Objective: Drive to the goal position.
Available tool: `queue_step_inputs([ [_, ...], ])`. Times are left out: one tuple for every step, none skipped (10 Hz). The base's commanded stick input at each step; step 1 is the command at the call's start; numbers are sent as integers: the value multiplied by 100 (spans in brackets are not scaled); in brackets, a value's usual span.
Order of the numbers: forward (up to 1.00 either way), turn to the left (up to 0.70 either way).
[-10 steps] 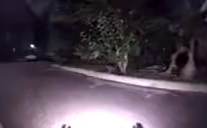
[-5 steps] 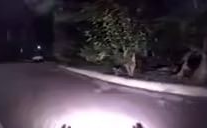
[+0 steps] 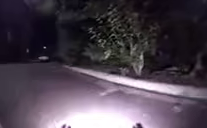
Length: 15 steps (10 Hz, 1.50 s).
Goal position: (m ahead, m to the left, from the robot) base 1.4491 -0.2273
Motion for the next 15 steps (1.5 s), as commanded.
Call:
queue_step_inputs([
  [45,27],
  [45,27],
  [45,27],
  [45,27],
  [45,27],
  [45,27],
  [45,27],
  [45,27],
  [45,27],
  [45,27],
  [45,27],
  [45,27],
  [45,27],
  [45,27],
  [45,27],
])
